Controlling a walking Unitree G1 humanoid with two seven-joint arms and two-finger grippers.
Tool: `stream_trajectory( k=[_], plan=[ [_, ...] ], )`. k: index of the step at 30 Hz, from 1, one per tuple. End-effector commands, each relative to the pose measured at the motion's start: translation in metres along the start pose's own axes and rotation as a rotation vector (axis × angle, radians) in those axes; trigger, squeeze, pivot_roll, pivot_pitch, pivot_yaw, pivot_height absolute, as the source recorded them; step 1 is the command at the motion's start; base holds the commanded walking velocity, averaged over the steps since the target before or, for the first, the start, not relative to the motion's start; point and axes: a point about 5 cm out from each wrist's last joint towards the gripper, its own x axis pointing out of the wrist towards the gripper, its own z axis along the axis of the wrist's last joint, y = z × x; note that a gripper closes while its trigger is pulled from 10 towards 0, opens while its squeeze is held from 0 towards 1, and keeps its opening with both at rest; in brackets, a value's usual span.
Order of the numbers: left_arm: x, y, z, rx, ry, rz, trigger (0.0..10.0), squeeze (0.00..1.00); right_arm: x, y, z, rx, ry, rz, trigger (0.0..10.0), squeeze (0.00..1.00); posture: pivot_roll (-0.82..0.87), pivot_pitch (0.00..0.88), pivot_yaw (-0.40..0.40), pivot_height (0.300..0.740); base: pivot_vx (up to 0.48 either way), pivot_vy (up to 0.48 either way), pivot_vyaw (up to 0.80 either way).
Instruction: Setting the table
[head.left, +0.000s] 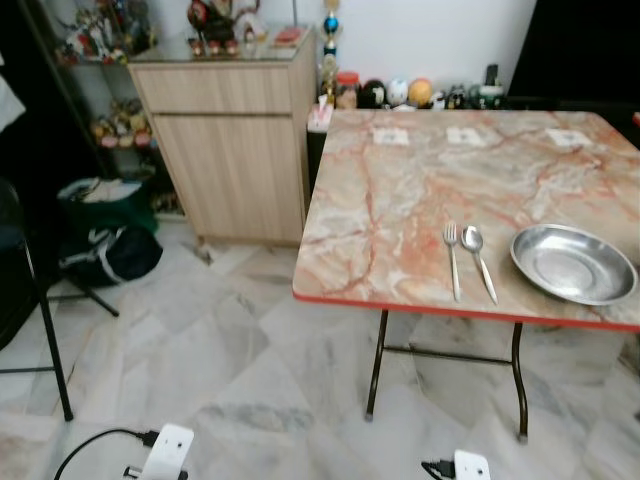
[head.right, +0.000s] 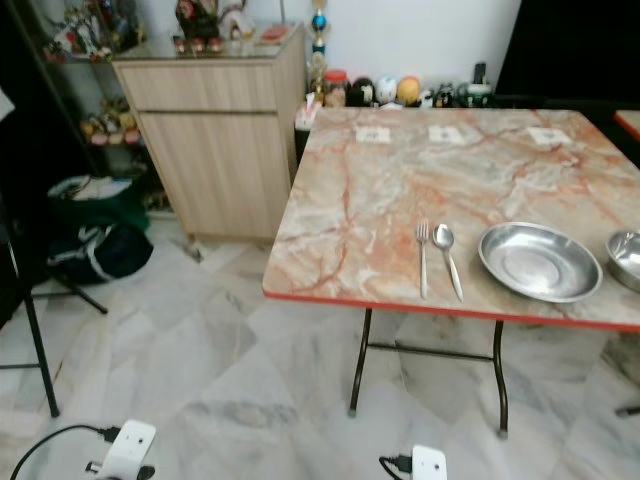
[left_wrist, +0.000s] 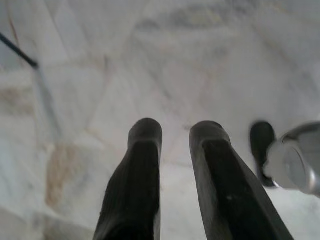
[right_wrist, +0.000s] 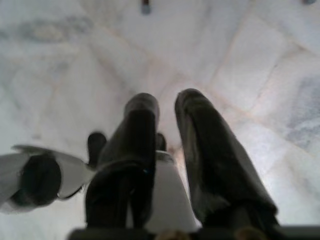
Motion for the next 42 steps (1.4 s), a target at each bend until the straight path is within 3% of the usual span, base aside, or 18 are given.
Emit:
stream_trajectory(
  k=[1,23,26,36,38,42],
  plan=[
    [-0.001,0.002,-0.004,0.013,0.016,0.000,10.0,0.00,0.000,0.002,0.001,0.013,-0.005,0.002,10.0,0.00,0.21,0.000,-0.012,0.740,0.000,-0.326,0.00],
    [0.000,0.000,-0.003,0.014,0.013,-0.005,10.0,0.00,0.000,0.001,0.002,0.008,-0.007,0.003,10.0,0.00,0.22,0.001,-0.022,0.740,0.000,-0.330,0.00],
    [0.000,0.000,0.001,0.046,-0.010,-0.011,10.0,0.00,0.000,0.000,0.002,0.001,-0.006,0.004,10.0,0.00,0.21,0.005,-0.021,0.740,0.000,-0.110,0.00],
    [0.000,0.016,0.054,0.081,-0.276,-0.015,10.0,0.00,0.000,-0.001,0.002,-0.005,-0.006,0.004,10.0,0.00,0.22,0.017,-0.025,0.740,0.000,0.000,0.00],
    [-0.009,0.026,0.081,0.043,-0.476,0.000,10.0,0.00,0.000,-0.002,0.002,-0.012,-0.004,0.004,10.0,0.00,0.23,0.023,-0.029,0.740,0.000,0.000,0.00],
    [-0.019,0.030,0.090,0.009,-0.615,0.023,10.0,0.00,0.000,-0.004,0.002,-0.016,-0.004,0.004,10.0,0.00,0.22,0.025,-0.034,0.740,0.000,0.000,0.00]
  ],
)
